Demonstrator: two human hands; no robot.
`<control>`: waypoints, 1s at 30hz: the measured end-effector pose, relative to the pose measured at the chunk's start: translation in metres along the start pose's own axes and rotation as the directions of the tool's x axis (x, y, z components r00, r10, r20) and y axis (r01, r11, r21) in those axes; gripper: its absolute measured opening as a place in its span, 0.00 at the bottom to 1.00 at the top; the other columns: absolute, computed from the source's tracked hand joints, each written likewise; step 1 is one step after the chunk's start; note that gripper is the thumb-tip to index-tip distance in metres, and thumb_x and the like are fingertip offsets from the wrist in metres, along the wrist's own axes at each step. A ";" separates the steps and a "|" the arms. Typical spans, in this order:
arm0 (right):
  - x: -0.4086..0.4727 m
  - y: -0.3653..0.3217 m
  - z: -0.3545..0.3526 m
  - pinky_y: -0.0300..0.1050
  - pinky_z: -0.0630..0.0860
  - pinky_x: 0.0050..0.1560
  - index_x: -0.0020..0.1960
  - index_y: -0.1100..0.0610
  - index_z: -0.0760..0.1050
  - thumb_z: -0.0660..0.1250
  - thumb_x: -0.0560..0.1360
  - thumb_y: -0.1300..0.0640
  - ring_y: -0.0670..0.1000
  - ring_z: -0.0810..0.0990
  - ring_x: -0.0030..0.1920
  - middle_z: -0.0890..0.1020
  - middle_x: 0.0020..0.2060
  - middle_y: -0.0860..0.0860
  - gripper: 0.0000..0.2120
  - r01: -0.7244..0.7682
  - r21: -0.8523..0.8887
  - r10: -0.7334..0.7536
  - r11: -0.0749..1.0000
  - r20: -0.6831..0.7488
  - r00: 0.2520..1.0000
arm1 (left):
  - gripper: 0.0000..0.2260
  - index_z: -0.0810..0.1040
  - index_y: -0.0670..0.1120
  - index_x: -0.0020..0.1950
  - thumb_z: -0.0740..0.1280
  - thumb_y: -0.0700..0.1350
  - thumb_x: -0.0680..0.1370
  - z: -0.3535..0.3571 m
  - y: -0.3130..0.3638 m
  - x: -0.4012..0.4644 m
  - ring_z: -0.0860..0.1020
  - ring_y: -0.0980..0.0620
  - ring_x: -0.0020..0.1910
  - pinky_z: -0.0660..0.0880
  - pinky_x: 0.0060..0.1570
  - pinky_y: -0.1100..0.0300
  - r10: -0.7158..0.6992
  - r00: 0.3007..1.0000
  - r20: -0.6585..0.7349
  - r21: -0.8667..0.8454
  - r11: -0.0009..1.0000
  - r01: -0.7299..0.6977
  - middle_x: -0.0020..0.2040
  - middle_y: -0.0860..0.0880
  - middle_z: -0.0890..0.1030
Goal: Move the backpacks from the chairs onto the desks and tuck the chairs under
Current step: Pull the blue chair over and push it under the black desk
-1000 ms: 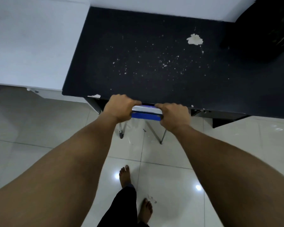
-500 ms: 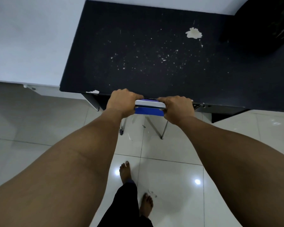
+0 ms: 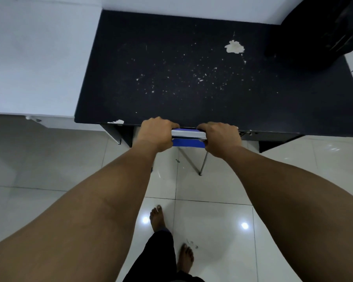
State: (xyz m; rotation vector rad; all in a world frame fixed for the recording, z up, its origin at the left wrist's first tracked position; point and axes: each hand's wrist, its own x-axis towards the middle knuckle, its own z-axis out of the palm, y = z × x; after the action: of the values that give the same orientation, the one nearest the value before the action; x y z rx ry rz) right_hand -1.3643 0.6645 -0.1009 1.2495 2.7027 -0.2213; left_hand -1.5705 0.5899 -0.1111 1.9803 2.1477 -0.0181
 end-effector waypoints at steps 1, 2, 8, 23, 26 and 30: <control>-0.001 -0.002 -0.003 0.48 0.76 0.42 0.61 0.43 0.72 0.71 0.72 0.51 0.50 0.79 0.44 0.81 0.48 0.46 0.19 -0.018 0.001 0.018 1.000 0.015 1.000 | 0.17 0.75 0.61 0.59 0.69 0.51 0.71 -0.003 0.001 0.000 0.75 0.52 0.37 0.71 0.37 0.58 -0.004 1.000 0.026 -0.008 1.000 0.005 0.41 0.56 0.80; -0.001 -0.004 -0.006 0.48 0.75 0.42 0.62 0.43 0.72 0.71 0.72 0.52 0.51 0.79 0.45 0.81 0.48 0.46 0.19 -0.034 0.003 0.034 0.999 0.031 0.999 | 0.17 0.75 0.61 0.59 0.69 0.50 0.72 -0.005 0.002 0.000 0.76 0.52 0.38 0.71 0.38 0.57 -0.009 0.998 0.055 -0.019 1.000 0.010 0.42 0.55 0.80; -0.006 -0.014 -0.022 0.51 0.72 0.50 0.61 0.45 0.74 0.67 0.74 0.57 0.54 0.77 0.50 0.81 0.50 0.51 0.17 -0.104 0.040 0.096 0.994 0.171 0.981 | 0.21 0.73 0.61 0.63 0.68 0.47 0.72 -0.023 0.008 -0.003 0.77 0.49 0.50 0.72 0.51 0.49 -0.016 0.961 0.275 -0.066 0.997 0.035 0.51 0.52 0.80; -0.072 -0.037 -0.074 0.52 0.78 0.52 0.59 0.54 0.74 0.64 0.75 0.58 0.54 0.78 0.48 0.78 0.49 0.53 0.13 -0.182 0.026 0.173 0.983 0.211 0.962 | 0.26 0.67 0.48 0.71 0.65 0.43 0.73 -0.067 0.029 -0.074 0.73 0.43 0.60 0.75 0.59 0.48 -0.247 0.935 0.254 -0.211 0.929 0.303 0.63 0.43 0.71; -0.102 -0.044 -0.077 0.48 0.77 0.48 0.55 0.56 0.75 0.63 0.76 0.55 0.54 0.78 0.48 0.78 0.48 0.52 0.09 -0.157 0.026 0.148 0.987 0.216 0.965 | 0.23 0.70 0.46 0.69 0.66 0.44 0.74 -0.068 0.042 -0.104 0.76 0.45 0.58 0.76 0.57 0.53 -0.270 0.925 0.267 -0.227 0.915 0.332 0.64 0.44 0.74; -0.148 -0.054 -0.066 0.50 0.78 0.48 0.48 0.55 0.74 0.62 0.76 0.55 0.54 0.78 0.45 0.78 0.46 0.53 0.05 -0.135 0.018 0.124 0.991 0.281 0.952 | 0.20 0.73 0.46 0.67 0.67 0.48 0.76 -0.059 0.066 -0.147 0.75 0.46 0.58 0.73 0.59 0.54 -0.222 0.875 0.430 -0.168 0.932 0.320 0.63 0.44 0.75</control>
State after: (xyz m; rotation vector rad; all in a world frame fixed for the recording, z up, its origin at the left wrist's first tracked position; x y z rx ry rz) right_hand -1.3163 0.5330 -0.0023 1.2913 2.3786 -0.4005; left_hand -1.5047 0.4611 -0.0199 1.3834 2.0227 -0.1942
